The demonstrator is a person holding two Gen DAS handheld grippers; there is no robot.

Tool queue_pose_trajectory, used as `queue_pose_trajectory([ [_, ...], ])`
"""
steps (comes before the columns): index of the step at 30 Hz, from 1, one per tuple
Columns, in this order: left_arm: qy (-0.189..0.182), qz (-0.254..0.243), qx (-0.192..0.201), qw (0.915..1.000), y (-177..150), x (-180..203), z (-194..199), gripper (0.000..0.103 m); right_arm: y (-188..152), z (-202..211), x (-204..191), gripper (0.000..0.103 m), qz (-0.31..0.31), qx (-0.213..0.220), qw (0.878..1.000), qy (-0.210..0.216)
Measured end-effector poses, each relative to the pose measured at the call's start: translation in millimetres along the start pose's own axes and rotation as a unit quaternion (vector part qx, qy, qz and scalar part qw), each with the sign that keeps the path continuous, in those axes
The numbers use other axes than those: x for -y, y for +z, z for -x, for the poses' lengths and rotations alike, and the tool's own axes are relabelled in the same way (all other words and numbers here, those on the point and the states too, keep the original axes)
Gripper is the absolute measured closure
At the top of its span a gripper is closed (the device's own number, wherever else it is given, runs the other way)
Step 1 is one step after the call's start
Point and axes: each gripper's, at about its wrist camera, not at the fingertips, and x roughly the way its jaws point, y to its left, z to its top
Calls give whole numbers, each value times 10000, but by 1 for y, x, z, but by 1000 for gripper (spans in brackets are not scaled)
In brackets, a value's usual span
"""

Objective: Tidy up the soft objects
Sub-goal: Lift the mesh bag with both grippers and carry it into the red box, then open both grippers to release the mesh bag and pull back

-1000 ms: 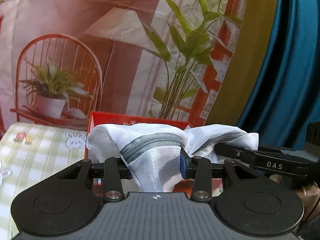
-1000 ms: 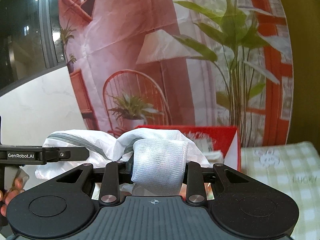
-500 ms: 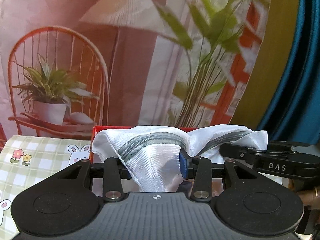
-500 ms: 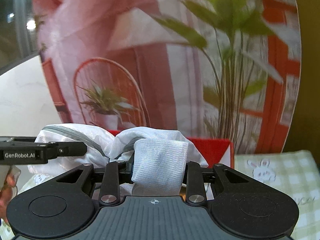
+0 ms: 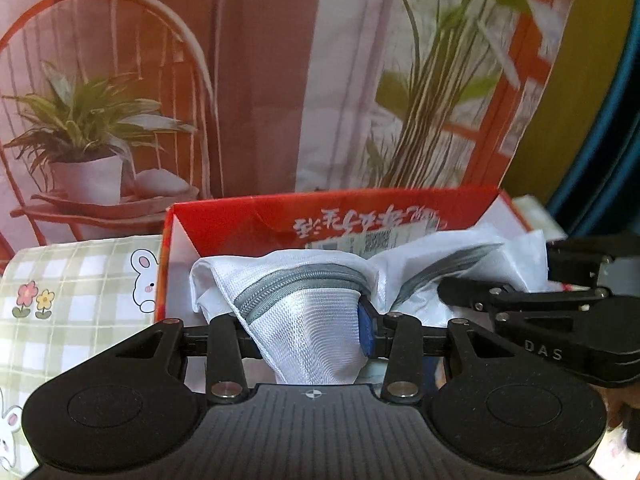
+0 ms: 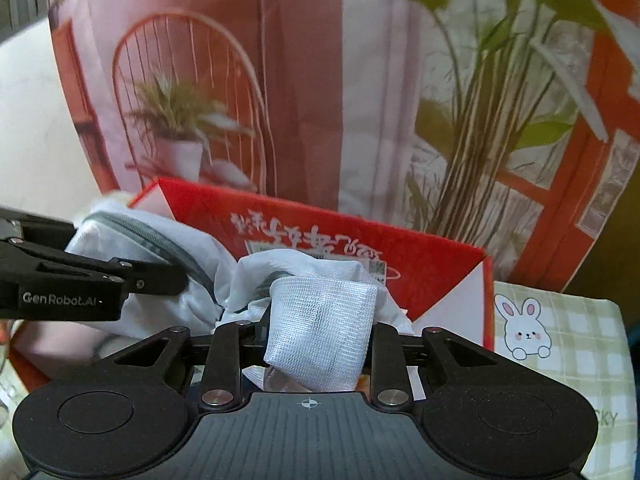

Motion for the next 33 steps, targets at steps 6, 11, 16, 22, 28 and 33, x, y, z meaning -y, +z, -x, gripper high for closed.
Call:
queue_pose_trajectory([
  [6, 23, -63, -356, 9993, 1, -3, -21, 60, 4, -24, -6, 80, 247, -528, 9983, -62],
  [11, 35, -180, -459, 9988, -2, 0, -30, 60, 4, -38, -3, 80, 180, -870, 9960, -42],
  [16, 62, -273, -396, 9988, -3, 2, -29, 60, 2, -44, -5, 80, 209, -1003, 9947, -116],
  [22, 179, -403, -264, 9987, -4, 4, -19, 41, 2, -37, -5, 67, 189, -845, 9958, -291],
  [28, 402, -572, -113, 9975, -6, 7, 1, 31, 4, -15, -2, 46, 79, -426, 9985, -324],
  [33, 454, -452, 319, 9974, -7, 6, 32, 22, 5, 13, -3, 25, 135, -76, 9992, -378],
])
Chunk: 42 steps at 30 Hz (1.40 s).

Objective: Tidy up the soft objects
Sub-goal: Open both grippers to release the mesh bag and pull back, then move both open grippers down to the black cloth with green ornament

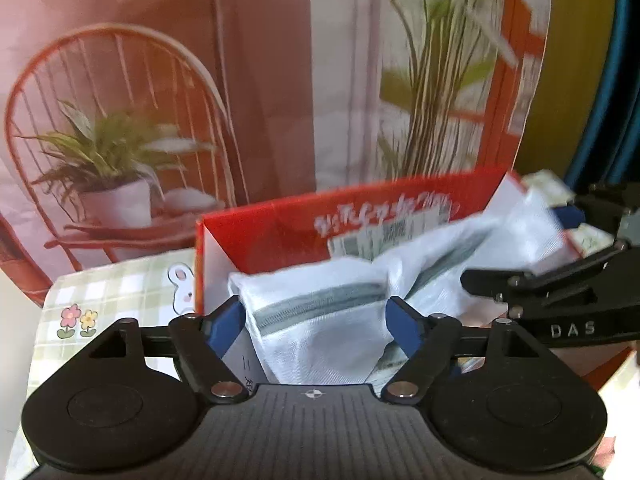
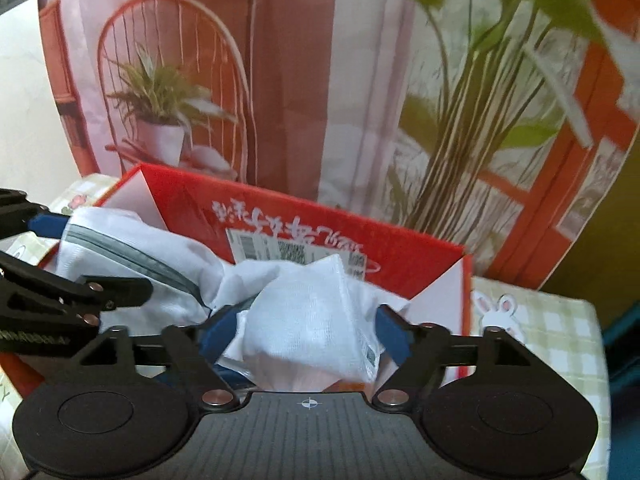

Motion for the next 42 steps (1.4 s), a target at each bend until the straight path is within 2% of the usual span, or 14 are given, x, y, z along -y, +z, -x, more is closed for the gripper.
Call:
queue_pose_trajectory([
  [5, -70, 350, 587, 9976, -9, -1, 42, 7, -7, 35, 1, 2, -92, 403, 9991, -5],
  [10, 250, 389, 1049, 9934, -30, 7, 83, 3, -25, 66, -5, 1, -34, 613, 9980, 112],
  [15, 445, 317, 1344, 9894, -61, 17, 119, 0, -51, 97, -15, 0, -126, 950, 9953, 151],
  [20, 594, 380, 1256, 9896, -96, 23, 136, 0, -81, 124, -26, 0, -204, 1274, 9911, 317],
  [27, 530, 586, 1097, 9908, -141, 28, 146, 0, -133, 148, -32, 1, -686, 1480, 9848, 592],
  [32, 409, 647, 946, 9926, -166, 34, 145, 0, -168, 148, -28, 1, -896, 1393, 9839, 668],
  [38, 216, 765, 833, 9934, -185, 41, 138, 0, -201, 148, -27, 1, -951, 1485, 9826, 580],
  [42, 150, 780, 733, 9941, -194, 47, 131, 0, -218, 143, -29, 1, -765, 1177, 9885, 571],
])
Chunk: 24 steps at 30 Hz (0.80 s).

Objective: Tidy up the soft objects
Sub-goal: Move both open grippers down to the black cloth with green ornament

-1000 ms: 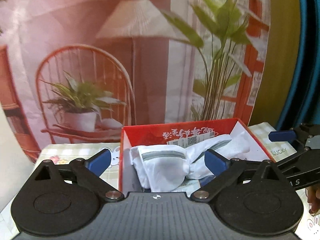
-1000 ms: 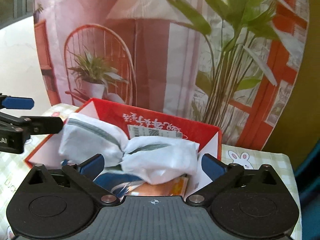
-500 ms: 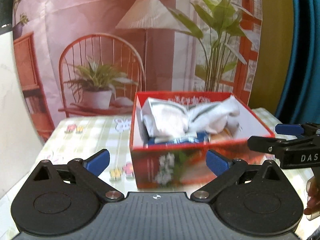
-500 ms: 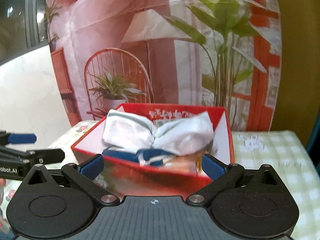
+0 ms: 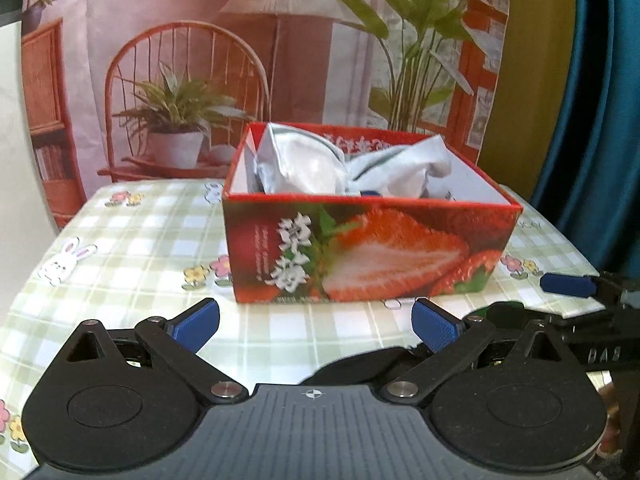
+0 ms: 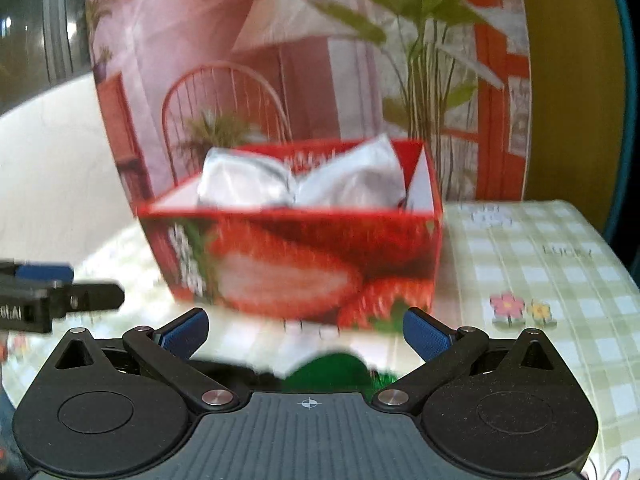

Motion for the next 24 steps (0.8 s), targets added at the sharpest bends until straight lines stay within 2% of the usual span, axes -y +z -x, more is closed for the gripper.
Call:
queue_pose_trajectory([
  [2, -31, 31, -63, 10000, -5, 1, -4, 0, -9, -1, 1, 1, 59, -103, 9999, -23],
  [6, -65, 105, -178, 9998, -14, 1, -10, 0, -22, -4, -7, 1, 623, -159, 9972, -390],
  [10, -119, 173, -221, 9995, -18, 0, -14, 0, -26, 1, -2, 2, 373, 62, 9989, -260],
  [14, -7, 103, -249, 9996, -20, 1, -15, 0, -26, 0, 7, 12, 259, 150, 9994, -156],
  [21, -82, 59, -442, 9990, -28, 2, -19, 1, -36, -9, 8, 29, 164, -40, 9998, -99],
  [24, -103, 55, -440, 9990, -27, 2, -19, 1, -39, -12, 9, 42, 102, -130, 9999, -37],
])
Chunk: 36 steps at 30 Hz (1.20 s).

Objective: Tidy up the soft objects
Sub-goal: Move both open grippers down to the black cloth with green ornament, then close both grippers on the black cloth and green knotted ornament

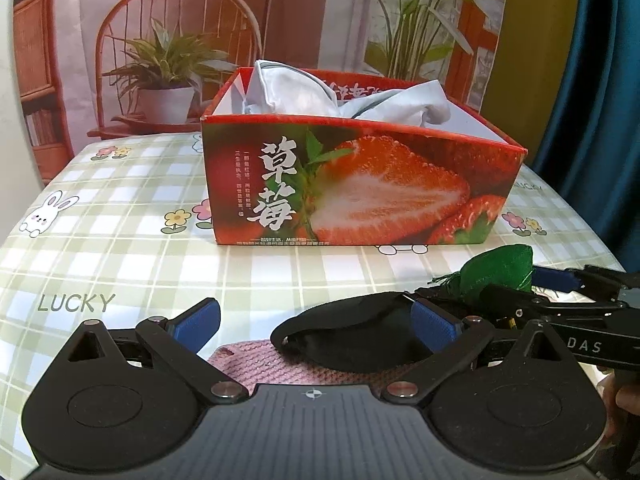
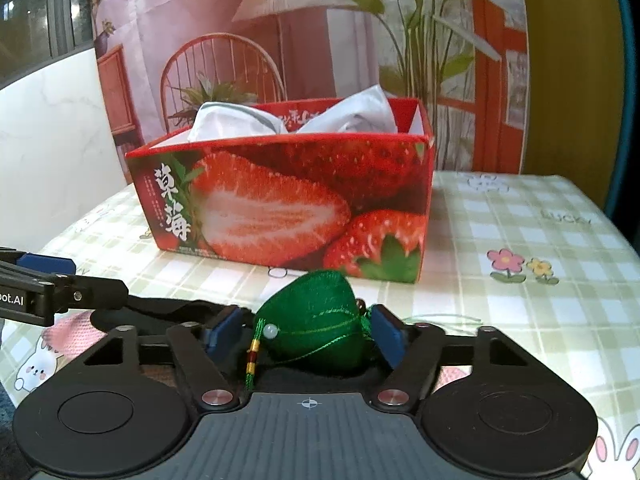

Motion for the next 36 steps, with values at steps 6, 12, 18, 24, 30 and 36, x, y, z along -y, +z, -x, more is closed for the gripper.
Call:
queue_pose_trajectory([
  [6, -34, 49, -21, 10000, 0, -3, -1, 2, -2, -1, -4, 49, -25, -94, 9997, 243],
  [12, -64, 115, 34, 9999, 0, -3, 2, 5, -3, -1, -13, 49, 79, -157, 9986, 494],
  [18, -187, 253, 156, 9994, 2, -7, 5, 14, -3, -1, -21, 49, 207, -155, 9969, 745],
  [24, -415, 280, 118, 9987, 3, -6, 2, 23, 0, 2, -24, 55, 297, -116, 9963, 803],
  [30, -589, 329, 127, 9976, 9, -6, -2, 26, 3, 6, -10, 56, 121, 6, 9987, 486],
  [36, -819, 401, 79, 9958, 28, -3, -13, 28, 7, 4, 2, 56, 55, 82, 9994, 317],
])
